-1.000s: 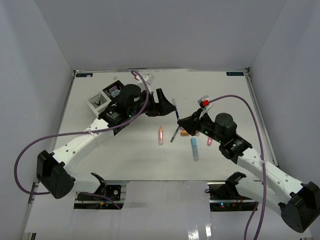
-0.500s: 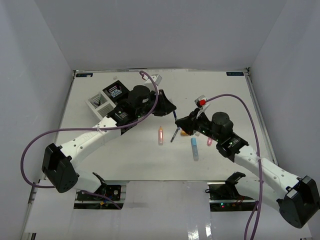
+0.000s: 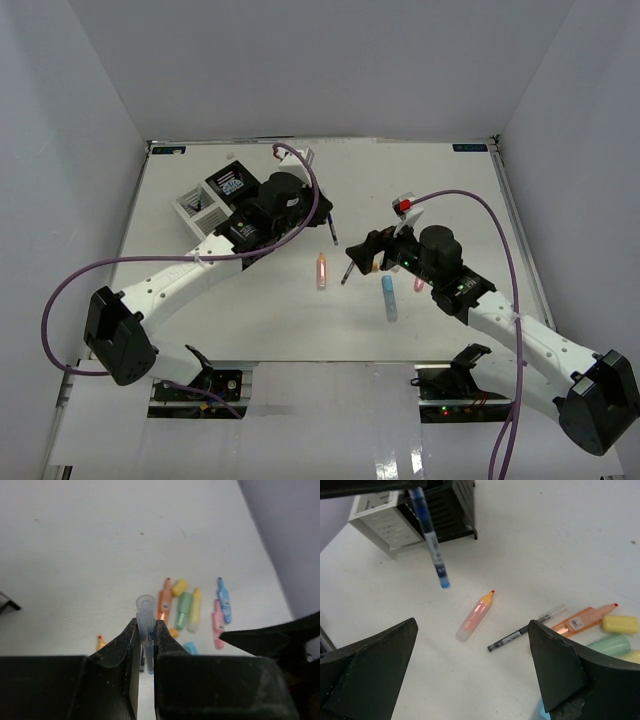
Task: Sort the stationery into containers
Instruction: Place the pen in the storage box.
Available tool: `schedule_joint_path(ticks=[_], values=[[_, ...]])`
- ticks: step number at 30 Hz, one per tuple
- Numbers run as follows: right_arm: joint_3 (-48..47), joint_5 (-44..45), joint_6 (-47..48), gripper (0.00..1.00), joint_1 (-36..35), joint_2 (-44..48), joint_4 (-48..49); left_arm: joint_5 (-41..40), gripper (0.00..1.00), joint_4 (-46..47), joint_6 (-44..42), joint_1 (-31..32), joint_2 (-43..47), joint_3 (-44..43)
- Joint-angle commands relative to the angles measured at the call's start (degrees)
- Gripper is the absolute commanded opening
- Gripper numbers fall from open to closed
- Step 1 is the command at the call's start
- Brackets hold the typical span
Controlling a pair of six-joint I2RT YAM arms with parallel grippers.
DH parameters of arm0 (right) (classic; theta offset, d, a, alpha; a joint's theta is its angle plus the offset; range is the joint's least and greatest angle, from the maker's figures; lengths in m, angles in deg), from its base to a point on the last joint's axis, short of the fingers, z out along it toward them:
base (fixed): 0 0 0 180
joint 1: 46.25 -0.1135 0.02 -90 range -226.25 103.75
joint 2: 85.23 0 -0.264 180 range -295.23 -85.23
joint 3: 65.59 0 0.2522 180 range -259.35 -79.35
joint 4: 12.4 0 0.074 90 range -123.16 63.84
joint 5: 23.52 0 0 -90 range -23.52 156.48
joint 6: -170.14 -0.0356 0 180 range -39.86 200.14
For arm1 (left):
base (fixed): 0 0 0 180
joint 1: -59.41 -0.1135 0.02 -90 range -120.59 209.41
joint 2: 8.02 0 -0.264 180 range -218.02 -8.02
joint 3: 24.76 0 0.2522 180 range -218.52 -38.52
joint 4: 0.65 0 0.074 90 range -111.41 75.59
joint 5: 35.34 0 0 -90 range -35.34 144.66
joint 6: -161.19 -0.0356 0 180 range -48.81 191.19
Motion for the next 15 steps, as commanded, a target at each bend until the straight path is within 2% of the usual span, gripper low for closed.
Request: schedule_joint_path(ticks=[1,4,7,15], values=[[-3.7,8.8,0.6,0.97,-0.3,-0.3,-6.9,-18.2,0.00,-6.5,-5.8,-1.5,2.6,-3.4],[-3.7,12.1,1.3,0.94,-0.3,0.2,-10.6,-22.9,0.00,-9.9,-8.6,-6.5,3.4,-4.8],[-1.8,14.1,1.4,0.90,-0.3,1.6,-11.0,-24.1,0.00,-10.2,-10.8,-14.5,5.5,-4.7],[-0.8,14.8,1.2,0.90,-0.3,2.2,-11.1,-27.7,0.00,-7.8,-17.9,-29.6,8.1,-3.0]])
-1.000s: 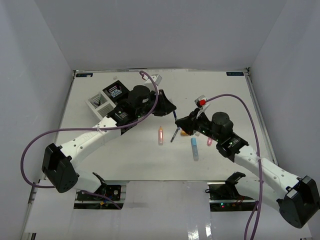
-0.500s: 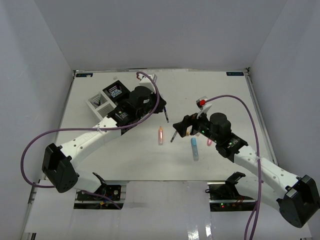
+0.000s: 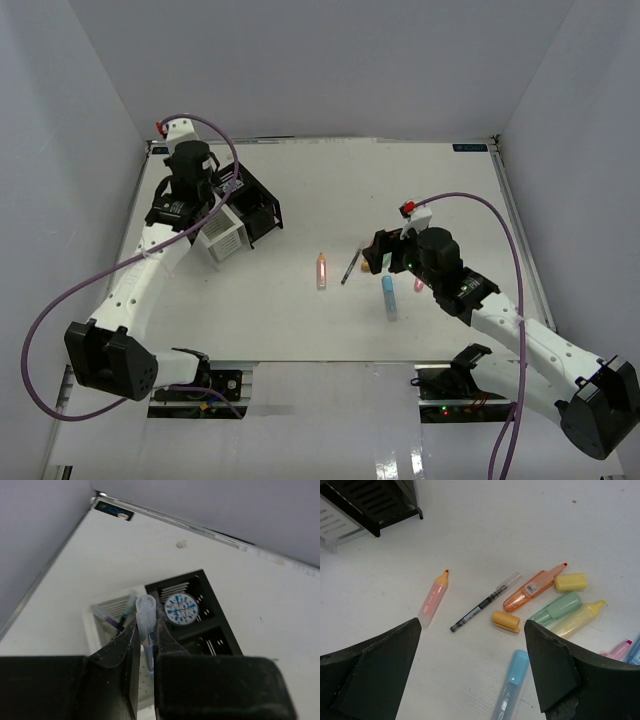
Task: Sort the stationery into containers
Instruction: Place the pen in the storage box.
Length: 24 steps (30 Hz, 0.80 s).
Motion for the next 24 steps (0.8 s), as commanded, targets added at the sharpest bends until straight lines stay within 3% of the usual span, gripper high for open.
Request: schedule_joint_path(ticks=[1,6,11,17,22,24], values=[[0.1,2.6,0.7,0.90,-0.3,0.3,0.5,-3.5,0.00,3.6,-4.3,-4.2,2.7,1.2],[0.2,2.2,1.0,0.90,-0.3,-0.1,-0.1,-2.8,0.01,8.2,-4.4,-9.3,-0.5,2.6],[1.2,1.6,2.1,0.90,-0.3,0.1,-1.9,-3.1,0.03,11.8,-3.7,-10.2,-5.8,2.7],[1.7,1.0,2.5,0.91,-0.3,-0.9,-2.3,-3.9,0.10,17.7,-4.1,-11.6,-6.1,7.2],[-3.1,0.5,-0.4,0.91,-0.3,-6.2,-7.7,-3.5,0.30,18.5,-3.7,-11.8,-6.2,9.3],[-5.8,0.9,-2.2,0.92,-0.3,-8.7,-11.0,-2.9,0.44,18.1,-3.7,-11.8,-6.0,9.5]])
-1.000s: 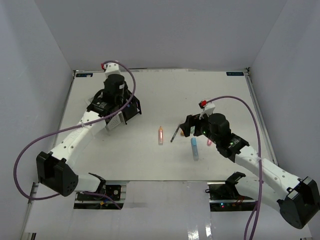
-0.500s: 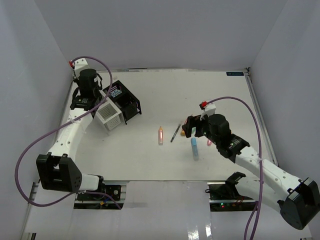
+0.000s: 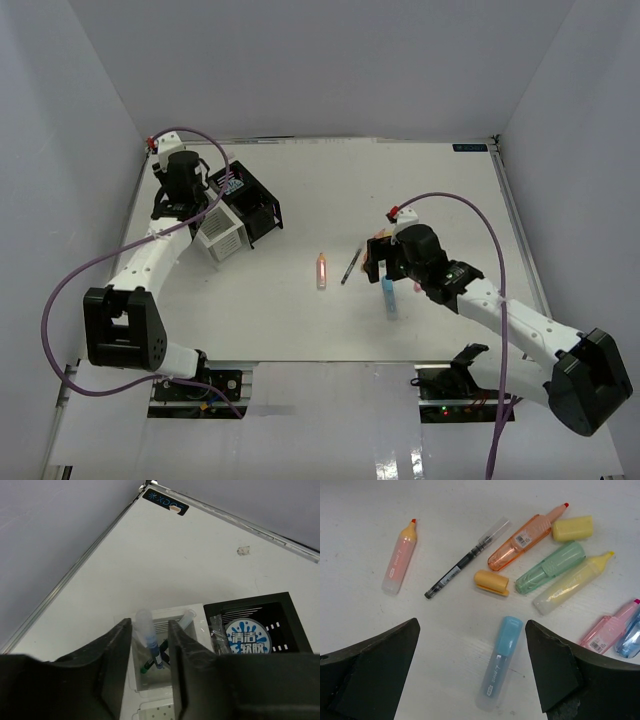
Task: Sort the stationery into containers
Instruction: Place the pen in the storage box, then pick up the pen from the center of the board.
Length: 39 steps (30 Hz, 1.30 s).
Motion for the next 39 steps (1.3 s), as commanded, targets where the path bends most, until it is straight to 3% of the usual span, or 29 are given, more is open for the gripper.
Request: schedule_joint_path(ticks=[1,6,8,11,20,21,27,39], values=[[-7.9,0.1,-3.3,0.93,-0.3,-5.0,-5.5,0.1,0.48,2.0,0.3,-0.2,1.6,0.0],[-14.6,2.7,-8.9,0.95,-1.4,-13.2,-14.5,1.6,0.88,0.5,0.6,-0.2,4.4,-0.4],[-17.5,4.1,-10.9,0.96,-2.6,-15.1,-16.6,2.7,0.97,-0.6,0.7,-0.3,6.7,-0.9],[-20.7,6.0,-14.0,1.00,-3.6,-18.4,-18.5,6.2,0.98,-4.8,1.8,-0.2,10.5,-2.2],[-32.0,10.2,-19.2,0.75,-6.4,-33.4,-24.2,26.5,0.98,-6.8,5.1,0.3,20.5,2.9],[-34.1,10.5,-19.7,0.69,-6.7,-34.7,-24.7,26.9,0.98,-6.8,5.1,0.6,21.1,2.9],[-38.7,11.9,-23.5,0.58,-7.2,-43.6,-26.8,29.3,0.98,-6.1,6.0,0.9,22.4,3.6],[-41.2,13.6,-28.2,0.48,-6.7,-52.6,-27.6,30.3,0.98,-5.4,6.2,1.2,23.0,4.1]])
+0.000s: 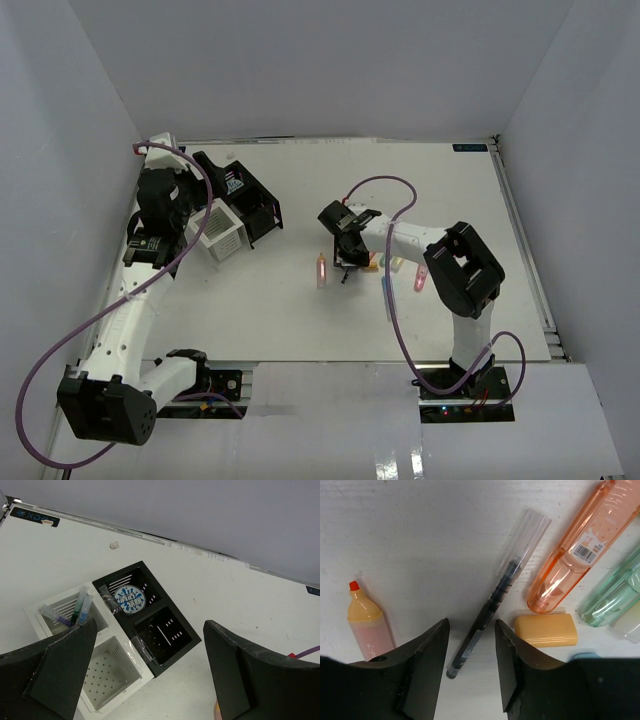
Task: Sort the stationery into containers
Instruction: Pick up the pen from the center of the board.
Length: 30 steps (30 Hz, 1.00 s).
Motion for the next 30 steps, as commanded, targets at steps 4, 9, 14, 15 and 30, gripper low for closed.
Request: schedule_joint_path(ticks=[4,9,14,15,30], values=[[-1.9,2.6,-3.5,0.48,0.7,-3.2,-1.3,1.6,0.98,0.5,0.6,0.3,0.6,0.4],[-2.2,3.7,-4.0,0.44,1.2,-5.2,-1.4,1.8,0.98,0.5,0.6,0.2,0.2,0.4],[-2.4,4.9,-3.8,0.30,1.3,-5.7,-1.5,2.6,0.98,0.7,0.8,0.4,0.1,0.5],[-2.4,4.9,-3.6,0.26,1.3,-5.6,-1.5,2.9,0.98,0.7,0.8,0.3,0.0,0.5],[12.3,6.9,15.3,0.08,-3.1,18.4,17.2,37.8,0.98,-4.3,12.9,1.1,-4.9,-2.7]])
